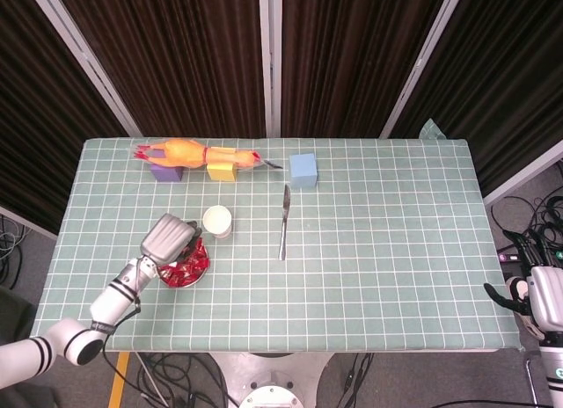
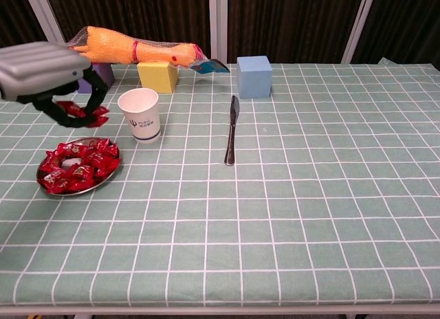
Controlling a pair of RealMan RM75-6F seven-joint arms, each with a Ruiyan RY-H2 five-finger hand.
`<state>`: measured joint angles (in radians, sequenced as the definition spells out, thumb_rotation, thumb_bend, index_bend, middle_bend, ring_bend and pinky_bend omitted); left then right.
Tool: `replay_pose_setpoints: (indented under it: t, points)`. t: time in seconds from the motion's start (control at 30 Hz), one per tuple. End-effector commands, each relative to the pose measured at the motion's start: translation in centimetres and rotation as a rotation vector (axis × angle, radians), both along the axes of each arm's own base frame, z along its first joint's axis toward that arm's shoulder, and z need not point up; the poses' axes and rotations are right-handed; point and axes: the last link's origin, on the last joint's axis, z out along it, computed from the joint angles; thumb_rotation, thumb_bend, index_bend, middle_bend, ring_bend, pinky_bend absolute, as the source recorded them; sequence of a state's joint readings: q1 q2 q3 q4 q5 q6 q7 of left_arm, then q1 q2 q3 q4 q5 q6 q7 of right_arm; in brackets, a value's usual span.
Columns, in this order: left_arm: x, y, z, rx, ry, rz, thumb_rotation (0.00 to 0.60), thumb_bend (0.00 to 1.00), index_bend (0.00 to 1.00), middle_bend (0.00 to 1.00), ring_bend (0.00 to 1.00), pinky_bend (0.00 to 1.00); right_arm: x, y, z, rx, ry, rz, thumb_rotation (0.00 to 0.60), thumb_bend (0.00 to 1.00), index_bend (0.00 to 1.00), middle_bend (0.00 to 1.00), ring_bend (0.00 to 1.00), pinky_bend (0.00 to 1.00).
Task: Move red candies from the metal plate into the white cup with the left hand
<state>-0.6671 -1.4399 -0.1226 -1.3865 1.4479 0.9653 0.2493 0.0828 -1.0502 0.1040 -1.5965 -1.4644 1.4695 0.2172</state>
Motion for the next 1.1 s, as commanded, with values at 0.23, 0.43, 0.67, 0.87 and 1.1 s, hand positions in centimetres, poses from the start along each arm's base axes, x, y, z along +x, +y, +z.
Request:
replay_pose_setpoints:
  t: [0.23, 0.43, 0.67, 0.87, 1.1]
  points:
    - [4.4, 5.3, -0.2, -0.003, -0.002, 0.015, 0.6, 0.56, 0.72, 0.76, 0.97, 1.0, -0.2, 0.0, 0.3, -0.008, 0.008, -0.011, 0.6, 0.12, 0.12, 0.16, 0.01, 0.2]
    - [5.0, 6.4, -1.5, -0.053, 0.021, 0.047, 0.6, 0.56, 0.7, 0.74, 0.97, 1.0, -0.4, -0.1, 0.2, -0.006, 0.006, -0.026, 0.6, 0.12, 0.12, 0.16, 0.01, 0.2]
    - [4.9, 7.0, -2.2, -0.078, 0.068, 0.068, 0.6, 0.56, 0.65, 0.7, 0.96, 1.0, -0.6, -0.2, 0.3, -0.008, 0.007, -0.035, 0.6, 0.12, 0.12, 0.16, 0.01, 0.21]
    - [5.1, 7.2, -2.2, -0.08, 0.101, 0.074, 0.6, 0.56, 0.55, 0.6, 0.95, 1.0, -0.7, -0.2, 0.2, -0.008, 0.006, -0.038, 0.6, 0.12, 0.12, 0.16, 0.03, 0.23]
    - [5.3, 7.2, -2.1, -0.08, 0.144, 0.072, 0.567, 0.54, 0.44, 0.48, 0.93, 1.0, -0.8, -0.1, 0.2, -0.013, 0.003, -0.042, 0.6, 0.12, 0.12, 0.16, 0.03, 0.24]
